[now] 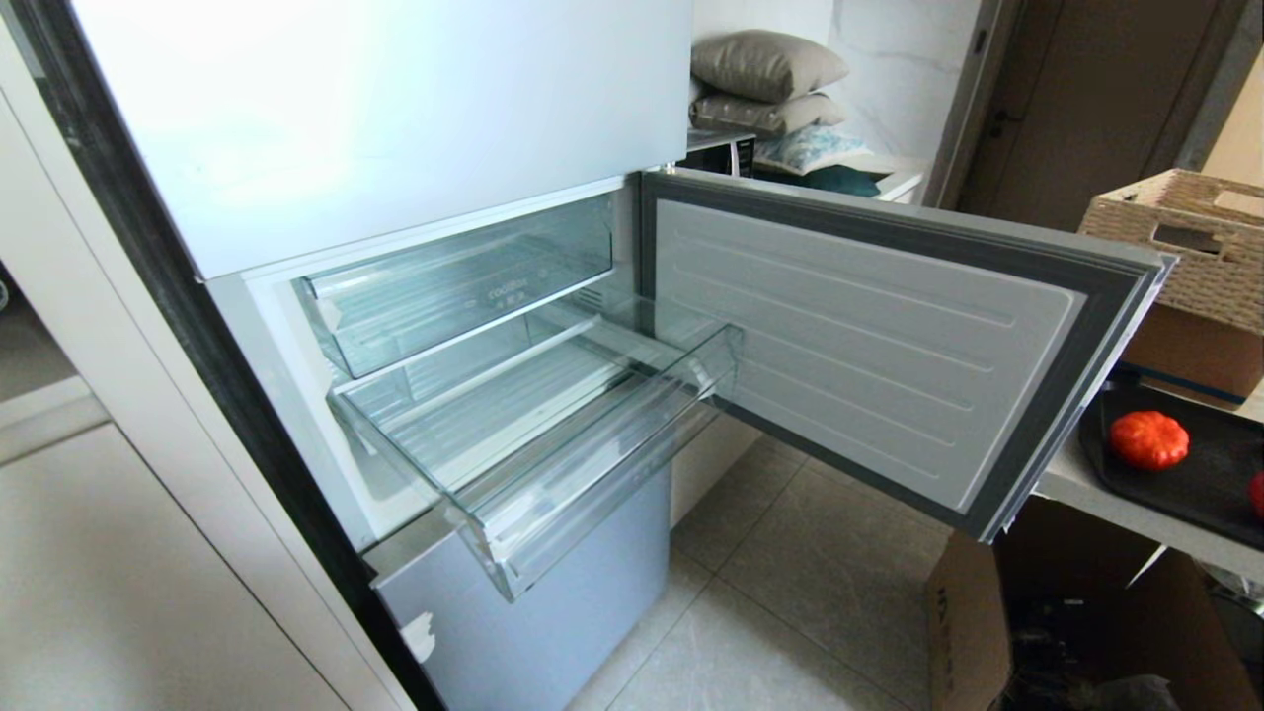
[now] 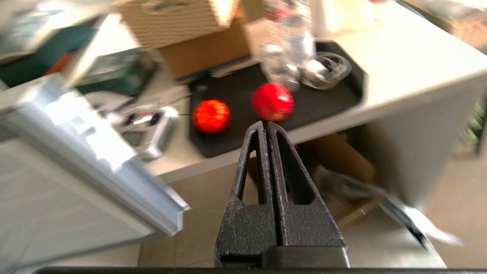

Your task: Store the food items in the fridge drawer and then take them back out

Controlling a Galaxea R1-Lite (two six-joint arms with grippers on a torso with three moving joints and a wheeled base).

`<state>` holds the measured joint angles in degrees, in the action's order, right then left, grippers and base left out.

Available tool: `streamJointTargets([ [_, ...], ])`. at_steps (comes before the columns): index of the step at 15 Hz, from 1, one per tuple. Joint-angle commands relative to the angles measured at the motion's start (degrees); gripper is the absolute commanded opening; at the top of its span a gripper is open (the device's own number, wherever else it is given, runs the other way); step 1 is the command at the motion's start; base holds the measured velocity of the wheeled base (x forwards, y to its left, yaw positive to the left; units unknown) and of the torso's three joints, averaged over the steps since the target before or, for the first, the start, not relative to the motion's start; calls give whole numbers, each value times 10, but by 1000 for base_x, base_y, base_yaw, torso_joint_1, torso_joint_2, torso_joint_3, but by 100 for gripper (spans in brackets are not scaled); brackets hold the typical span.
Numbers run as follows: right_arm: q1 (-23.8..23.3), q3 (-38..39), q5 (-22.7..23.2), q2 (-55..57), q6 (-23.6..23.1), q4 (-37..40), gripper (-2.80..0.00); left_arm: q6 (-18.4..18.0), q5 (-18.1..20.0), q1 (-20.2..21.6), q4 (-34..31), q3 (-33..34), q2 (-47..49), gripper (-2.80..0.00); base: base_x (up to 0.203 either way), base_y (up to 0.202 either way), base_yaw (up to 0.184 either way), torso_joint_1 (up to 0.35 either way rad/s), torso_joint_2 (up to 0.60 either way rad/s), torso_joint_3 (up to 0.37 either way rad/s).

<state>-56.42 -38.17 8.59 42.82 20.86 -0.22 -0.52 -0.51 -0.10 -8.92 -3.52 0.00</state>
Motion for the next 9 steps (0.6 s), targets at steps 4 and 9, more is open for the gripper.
streamJointTargets([
  [4,-199,0,107,194,0,-99,-280,0,0,0,0,0,1,-280,0,0,0,0,0,0],
  [9,-215,12,137,298,-25,-195,0,0,0,0,0,0,1,-280,0,0,0,0,0,0],
])
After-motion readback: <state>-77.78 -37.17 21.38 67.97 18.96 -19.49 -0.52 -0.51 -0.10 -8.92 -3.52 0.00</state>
